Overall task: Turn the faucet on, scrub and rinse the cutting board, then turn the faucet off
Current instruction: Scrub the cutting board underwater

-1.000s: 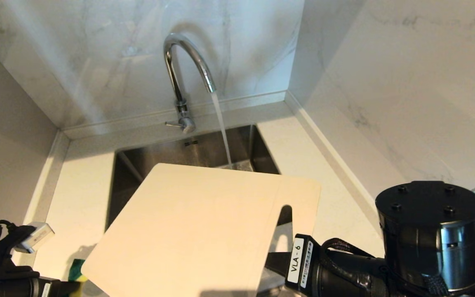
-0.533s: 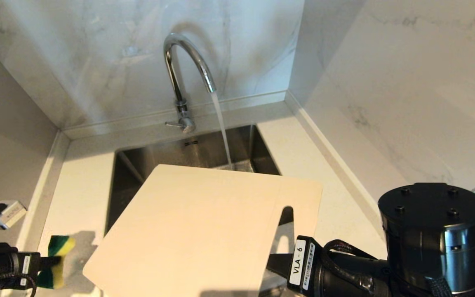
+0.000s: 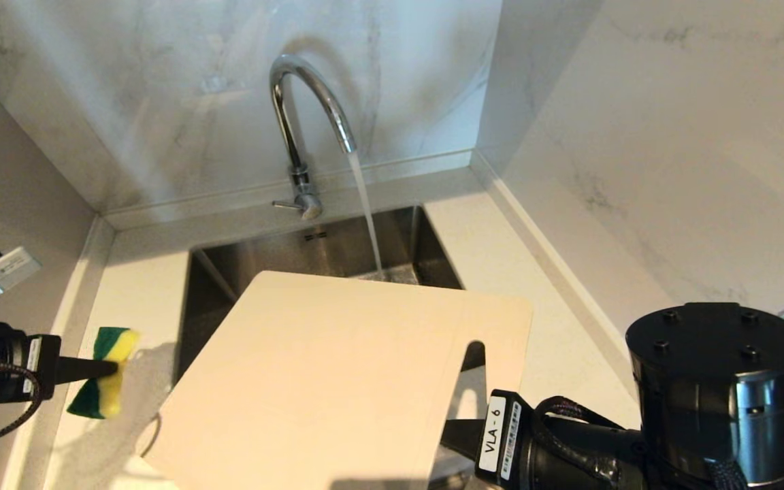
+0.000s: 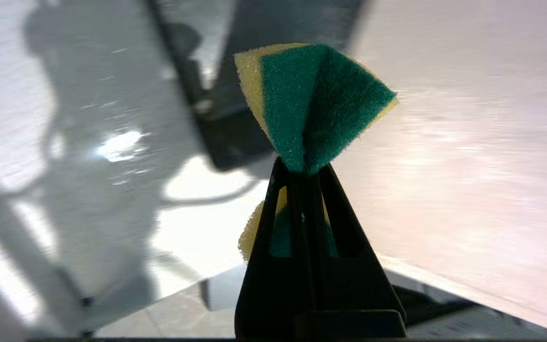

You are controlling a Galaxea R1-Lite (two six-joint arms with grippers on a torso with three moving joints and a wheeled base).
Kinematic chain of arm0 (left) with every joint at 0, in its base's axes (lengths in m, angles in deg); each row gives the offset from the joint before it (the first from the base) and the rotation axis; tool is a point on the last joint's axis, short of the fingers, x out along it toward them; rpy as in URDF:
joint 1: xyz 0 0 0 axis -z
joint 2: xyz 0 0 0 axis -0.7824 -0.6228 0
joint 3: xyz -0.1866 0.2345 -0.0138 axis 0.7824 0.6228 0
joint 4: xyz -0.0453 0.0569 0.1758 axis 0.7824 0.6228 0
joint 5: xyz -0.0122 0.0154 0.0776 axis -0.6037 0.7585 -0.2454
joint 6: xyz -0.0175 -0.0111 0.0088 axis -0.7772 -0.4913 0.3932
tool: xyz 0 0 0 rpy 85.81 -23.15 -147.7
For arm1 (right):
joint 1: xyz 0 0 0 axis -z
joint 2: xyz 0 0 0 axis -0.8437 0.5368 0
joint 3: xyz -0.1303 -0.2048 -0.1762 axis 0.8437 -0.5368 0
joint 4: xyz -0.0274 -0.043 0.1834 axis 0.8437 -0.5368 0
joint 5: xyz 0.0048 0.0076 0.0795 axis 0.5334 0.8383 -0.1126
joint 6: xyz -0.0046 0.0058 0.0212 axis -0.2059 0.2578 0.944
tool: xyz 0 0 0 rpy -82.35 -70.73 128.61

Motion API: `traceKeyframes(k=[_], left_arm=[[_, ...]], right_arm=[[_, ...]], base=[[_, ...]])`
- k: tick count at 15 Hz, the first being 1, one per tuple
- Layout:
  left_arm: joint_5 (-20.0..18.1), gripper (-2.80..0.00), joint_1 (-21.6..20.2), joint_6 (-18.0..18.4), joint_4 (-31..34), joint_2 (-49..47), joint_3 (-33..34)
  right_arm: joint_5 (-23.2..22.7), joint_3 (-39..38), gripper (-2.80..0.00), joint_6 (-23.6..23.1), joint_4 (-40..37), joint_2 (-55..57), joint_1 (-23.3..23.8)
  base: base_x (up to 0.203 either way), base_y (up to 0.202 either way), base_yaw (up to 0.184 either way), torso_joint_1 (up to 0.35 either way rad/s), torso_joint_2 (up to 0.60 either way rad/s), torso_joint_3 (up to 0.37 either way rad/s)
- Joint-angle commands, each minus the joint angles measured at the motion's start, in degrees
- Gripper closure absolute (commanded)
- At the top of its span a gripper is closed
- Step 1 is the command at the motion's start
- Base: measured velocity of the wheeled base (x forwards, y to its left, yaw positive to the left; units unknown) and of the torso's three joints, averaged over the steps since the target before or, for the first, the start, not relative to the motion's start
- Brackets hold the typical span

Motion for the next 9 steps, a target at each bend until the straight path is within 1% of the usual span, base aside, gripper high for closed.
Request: traceKeyframes(k=[1,3,5,7,8,9], left_arm=[[0.4,0.0,9.88,-5.02,4.57,-0.84,-8.52],[1.77,0.0,19.92,-10.46,9.9,-1.87,-15.5],[4.52,0.0,30.67,-15.27,13.22,-3.12,-19.37],[10.23,0.0,41.55,-19.08,14.67,-5.4,-20.55],[13.7,0.0,45.63,-20.72,15.03,-7.43,-20.68],[17.02,0.0,48.04,-22.21,15.25,-10.05,-20.73]], right_arm=[[-0.05,-0.25,0.0,-0.72,0.13,-0.6,-0.03],[-0.05,-0.43,0.0,-0.72,0.13,-0.58,-0.03],[-0.05,-0.34,0.0,-0.72,0.13,-0.41,-0.03],[-0.05,-0.34,0.0,-0.67,0.13,-0.45,-0.03],[-0.05,-0.34,0.0,-0.63,0.13,-0.49,-0.03],[-0.05,-0.34,0.0,-0.64,0.13,-0.49,-0.03]], base=[[0.0,0.0,0.0,0.0,0.0,0.0],[0.0,0.0,0.0,0.0,0.0,0.0],[0.0,0.0,0.0,0.0,0.0,0.0],[0.0,0.0,0.0,0.0,0.0,0.0],[0.0,0.0,0.0,0.0,0.0,0.0],[0.0,0.0,0.0,0.0,0.0,0.0]])
